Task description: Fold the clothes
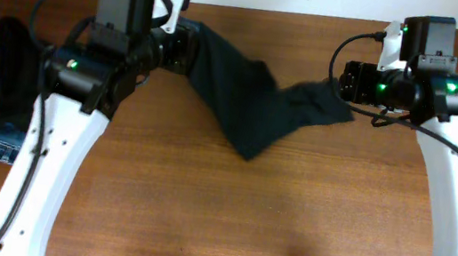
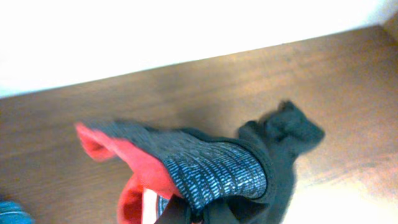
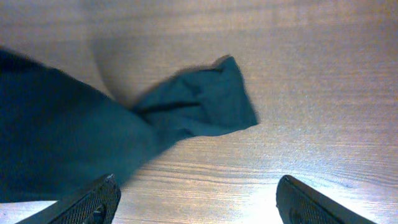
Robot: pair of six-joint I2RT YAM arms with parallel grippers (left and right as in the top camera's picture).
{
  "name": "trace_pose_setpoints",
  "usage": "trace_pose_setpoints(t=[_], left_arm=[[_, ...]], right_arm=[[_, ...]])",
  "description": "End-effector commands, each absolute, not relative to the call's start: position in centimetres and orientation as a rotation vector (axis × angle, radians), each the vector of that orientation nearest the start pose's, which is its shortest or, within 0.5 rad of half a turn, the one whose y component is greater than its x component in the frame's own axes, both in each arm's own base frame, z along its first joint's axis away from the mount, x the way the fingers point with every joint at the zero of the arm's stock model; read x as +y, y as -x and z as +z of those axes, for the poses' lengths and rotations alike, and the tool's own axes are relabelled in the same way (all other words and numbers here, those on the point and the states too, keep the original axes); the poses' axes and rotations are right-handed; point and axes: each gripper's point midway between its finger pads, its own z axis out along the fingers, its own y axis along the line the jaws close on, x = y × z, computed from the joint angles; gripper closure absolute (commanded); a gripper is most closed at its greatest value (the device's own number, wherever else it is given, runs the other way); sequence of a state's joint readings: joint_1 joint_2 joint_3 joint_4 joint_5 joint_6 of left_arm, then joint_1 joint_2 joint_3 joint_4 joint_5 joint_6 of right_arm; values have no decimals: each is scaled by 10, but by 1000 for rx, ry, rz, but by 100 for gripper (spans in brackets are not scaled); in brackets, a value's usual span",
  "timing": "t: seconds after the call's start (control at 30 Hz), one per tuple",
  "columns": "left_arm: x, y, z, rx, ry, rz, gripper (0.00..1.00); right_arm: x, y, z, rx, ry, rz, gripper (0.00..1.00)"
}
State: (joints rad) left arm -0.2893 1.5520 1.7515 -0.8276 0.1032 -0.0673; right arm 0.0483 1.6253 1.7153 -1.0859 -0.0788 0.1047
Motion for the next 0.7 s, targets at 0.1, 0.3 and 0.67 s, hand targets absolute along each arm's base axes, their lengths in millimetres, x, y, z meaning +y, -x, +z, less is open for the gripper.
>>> trace_pose_setpoints(t=[0.1, 0.3, 0.67], left_arm=[[-131, -415, 348, 2171, -317, -210, 99], [-123, -413, 367, 2121, -299, -157, 100], [-102, -409, 471, 1864, -228, -52, 100]], right_arm=[[40, -416, 212, 2669, -46, 214, 16], [90, -414, 191, 2707, 169, 590, 18], [144, -400, 175, 2681, 596, 573, 17]])
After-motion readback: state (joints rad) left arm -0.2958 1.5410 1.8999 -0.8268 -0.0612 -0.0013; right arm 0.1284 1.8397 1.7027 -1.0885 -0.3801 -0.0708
